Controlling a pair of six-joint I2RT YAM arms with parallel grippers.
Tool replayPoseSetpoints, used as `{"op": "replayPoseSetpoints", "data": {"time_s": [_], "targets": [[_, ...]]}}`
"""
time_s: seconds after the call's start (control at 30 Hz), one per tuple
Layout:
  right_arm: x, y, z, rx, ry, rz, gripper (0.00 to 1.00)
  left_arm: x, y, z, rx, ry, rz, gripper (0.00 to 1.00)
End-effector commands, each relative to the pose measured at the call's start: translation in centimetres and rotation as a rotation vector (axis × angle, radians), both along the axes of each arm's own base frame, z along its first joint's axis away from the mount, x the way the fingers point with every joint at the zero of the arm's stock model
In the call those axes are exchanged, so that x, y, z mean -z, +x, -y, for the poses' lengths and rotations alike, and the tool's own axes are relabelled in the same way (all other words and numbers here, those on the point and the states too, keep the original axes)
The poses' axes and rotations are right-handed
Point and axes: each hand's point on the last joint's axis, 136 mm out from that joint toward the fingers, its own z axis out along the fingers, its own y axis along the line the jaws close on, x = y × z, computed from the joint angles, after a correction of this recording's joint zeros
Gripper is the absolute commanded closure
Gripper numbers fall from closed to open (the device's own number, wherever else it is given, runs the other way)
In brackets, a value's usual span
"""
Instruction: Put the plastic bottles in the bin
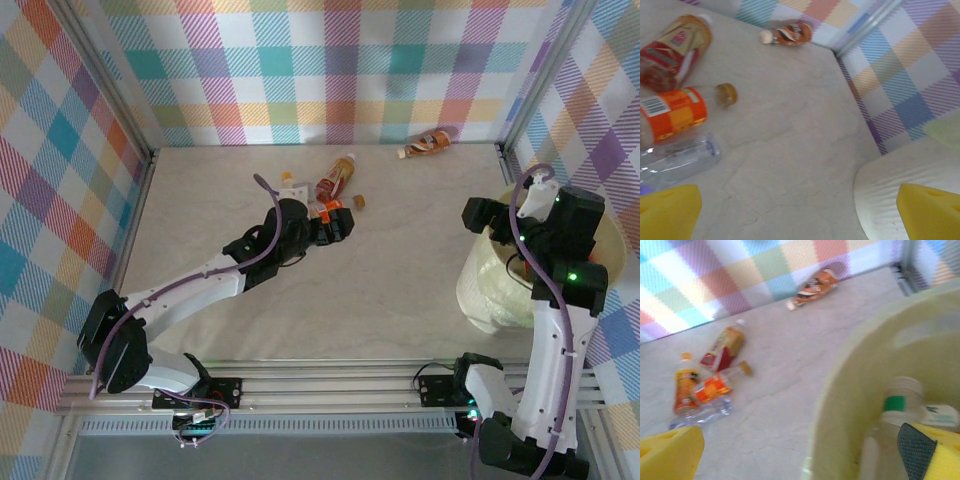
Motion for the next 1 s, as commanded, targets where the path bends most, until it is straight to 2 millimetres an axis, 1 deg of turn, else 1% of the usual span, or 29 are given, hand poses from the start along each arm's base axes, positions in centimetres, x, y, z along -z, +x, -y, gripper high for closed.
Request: {"op": "replayPoseSetpoints", "data": {"time_s": [0.0,0.13,0.2,0.23,0.3,0.37,0.5,0.6,0.63,0.7,0.73,0.8,0.87,0.97], "targets": [[-1.9,0.3,-2.6,-0.138,0.087,0.098,0.0,1.7,0.8,-2.0,-0.11,-0.015,-0.08,0.0],[-3.4,0.1,-4.8,-0.245,0.2,0.159,0.0,3.7,1.7,-2.8,-0.122,0.024,-0.136,0.0],[-4.8,-0.1,-6.6,-0.334,0.276,0.208,0.0,5.3,2.4,-3.8,-0.156,0.079,-0.162,0.0],[-5.2,-0.1,-7.2,-0.366,0.301,0.219,0.0,6.1,2.8,-4.4,-0.175,0.098,-0.173,0.0],[-5.8,-0.1,-8.4,-0.411,0.313,0.233,0.0,7.6,3.7,-5.2,-0.191,0.107,-0.194,0.0],[-5.8,0.0,-9.3,-0.436,0.302,0.229,0.0,8.4,4.6,-5.9,-0.195,0.107,-0.195,0.0],[-4.8,0.3,-12.0,-0.526,0.282,0.192,0.0,9.1,6.4,-7.7,-0.221,0.188,-0.127,0.0],[-3.3,0.6,-14.2,-0.592,0.24,0.15,0.0,10.4,8.0,-8.2,-0.184,0.23,-0.081,0.0],[-2.9,1.1,-14.6,-0.588,0.225,0.138,0.0,10.9,8.6,-8.3,-0.168,0.226,-0.086,0.0],[-1.8,2.2,-15.2,-0.567,0.207,0.103,0.0,12.0,9.6,-8.0,-0.112,0.201,-0.097,0.0],[-1.4,2.6,-15.4,-0.56,0.202,0.09,0.0,12.2,10.0,-7.9,-0.096,0.198,-0.096,0.0],[-0.4,3.6,-15.7,-0.529,0.201,0.057,0.0,12.9,10.6,-7.7,-0.068,0.219,-0.084,0.0],[0.1,4.2,-16.0,-0.516,0.206,0.041,0.0,13.6,11.0,-7.3,-0.041,0.234,-0.074,0.0],[0.3,4.7,-16.2,-0.506,0.222,0.03,0.0,14.8,10.8,-6.1,0.017,0.21,-0.083,0.0]]}}
